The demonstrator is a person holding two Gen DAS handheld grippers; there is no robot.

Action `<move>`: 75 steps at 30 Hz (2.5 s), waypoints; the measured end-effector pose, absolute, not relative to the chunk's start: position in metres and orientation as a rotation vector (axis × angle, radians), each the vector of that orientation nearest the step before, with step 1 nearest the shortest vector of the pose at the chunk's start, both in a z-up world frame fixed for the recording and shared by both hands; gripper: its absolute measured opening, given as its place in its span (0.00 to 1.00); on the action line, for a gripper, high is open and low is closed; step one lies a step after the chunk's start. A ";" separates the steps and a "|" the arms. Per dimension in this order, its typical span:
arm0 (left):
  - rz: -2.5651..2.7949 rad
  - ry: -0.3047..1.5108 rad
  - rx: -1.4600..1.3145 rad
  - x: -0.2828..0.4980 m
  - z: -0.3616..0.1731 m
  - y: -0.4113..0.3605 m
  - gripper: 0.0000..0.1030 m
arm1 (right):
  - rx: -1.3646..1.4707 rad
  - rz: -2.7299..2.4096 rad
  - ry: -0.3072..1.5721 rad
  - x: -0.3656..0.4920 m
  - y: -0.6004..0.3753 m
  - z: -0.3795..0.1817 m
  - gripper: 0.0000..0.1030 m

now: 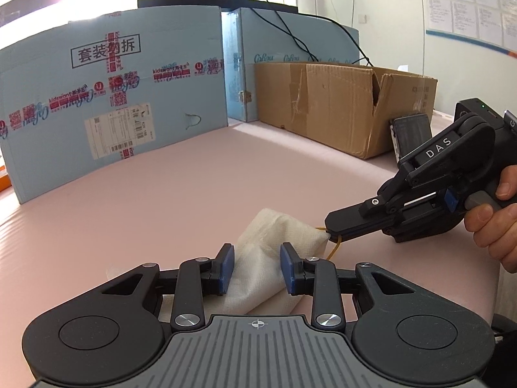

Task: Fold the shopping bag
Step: 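Stretch the rubber band around the bag with the right gripper while the left gripper holds the bag, then loop the rubber band over the bag's folded end with the right gripper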

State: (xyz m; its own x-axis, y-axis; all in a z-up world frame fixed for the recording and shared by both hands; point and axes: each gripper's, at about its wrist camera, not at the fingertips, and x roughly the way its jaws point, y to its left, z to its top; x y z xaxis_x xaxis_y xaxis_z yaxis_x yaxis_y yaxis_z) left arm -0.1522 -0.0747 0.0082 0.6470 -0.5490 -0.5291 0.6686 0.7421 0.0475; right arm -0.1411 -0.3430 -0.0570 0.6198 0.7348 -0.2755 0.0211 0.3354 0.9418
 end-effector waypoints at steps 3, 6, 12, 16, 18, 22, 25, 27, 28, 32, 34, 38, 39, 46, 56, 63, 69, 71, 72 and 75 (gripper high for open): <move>-0.700 0.515 0.251 -0.153 0.008 -0.075 0.29 | 1.140 0.538 0.784 -0.141 -0.341 -0.056 0.09; -0.702 0.515 0.250 -0.153 0.008 -0.075 0.29 | 1.113 0.544 0.770 -0.139 -0.338 -0.051 0.18; -0.707 0.518 0.247 -0.152 0.008 -0.074 0.29 | 1.009 0.517 0.793 -0.136 -0.330 -0.044 0.10; -0.710 0.521 0.248 -0.152 0.008 -0.074 0.29 | 0.955 0.508 0.790 -0.139 -0.329 -0.040 0.06; -0.709 0.522 0.248 -0.152 0.008 -0.074 0.29 | 0.968 0.511 0.791 -0.142 -0.332 -0.041 0.03; -0.701 0.519 0.262 -0.153 0.009 -0.077 0.29 | 1.004 0.537 0.770 -0.144 -0.335 -0.042 0.01; -0.700 0.520 0.260 -0.153 0.008 -0.077 0.29 | 1.005 0.541 0.770 -0.141 -0.334 -0.043 0.00; -0.702 0.519 0.261 -0.153 0.008 -0.078 0.29 | 0.980 0.531 0.771 -0.142 -0.334 -0.042 0.01; -0.703 0.519 0.262 -0.153 0.008 -0.078 0.29 | 0.970 0.531 0.767 -0.143 -0.334 -0.041 0.04; -0.704 0.519 0.259 -0.153 0.008 -0.077 0.29 | 0.902 0.531 0.758 -0.144 -0.329 -0.034 0.13; -0.706 0.519 0.258 -0.153 0.008 -0.077 0.29 | 0.865 0.526 0.761 -0.143 -0.326 -0.031 0.17; -0.709 0.520 0.254 -0.153 0.008 -0.076 0.29 | 0.806 0.505 0.770 -0.143 -0.324 -0.031 0.21; -0.709 0.521 0.253 -0.153 0.008 -0.076 0.29 | 0.808 0.512 0.773 -0.143 -0.324 -0.032 0.21; -0.716 0.528 0.240 -0.150 0.008 -0.075 0.30 | 0.823 0.547 0.777 -0.145 -0.325 -0.036 0.06; -0.712 0.532 0.237 -0.150 0.009 -0.076 0.30 | 0.894 0.576 0.742 -0.149 -0.330 -0.045 0.01; -0.713 0.533 0.236 -0.149 0.009 -0.075 0.30 | 0.714 0.561 0.717 -0.149 -0.319 -0.033 0.07; -0.711 0.533 0.236 -0.150 0.009 -0.076 0.30 | 0.532 0.575 0.704 -0.152 -0.308 -0.021 0.10; -0.711 0.533 0.235 -0.150 0.009 -0.076 0.30 | 0.509 0.594 0.725 -0.151 -0.306 -0.022 0.16; -0.710 0.533 0.235 -0.150 0.009 -0.076 0.30 | 0.499 0.599 0.727 -0.150 -0.305 -0.022 0.14; -0.712 0.533 0.235 -0.151 0.009 -0.076 0.30 | 0.478 0.614 0.732 -0.148 -0.304 -0.022 0.05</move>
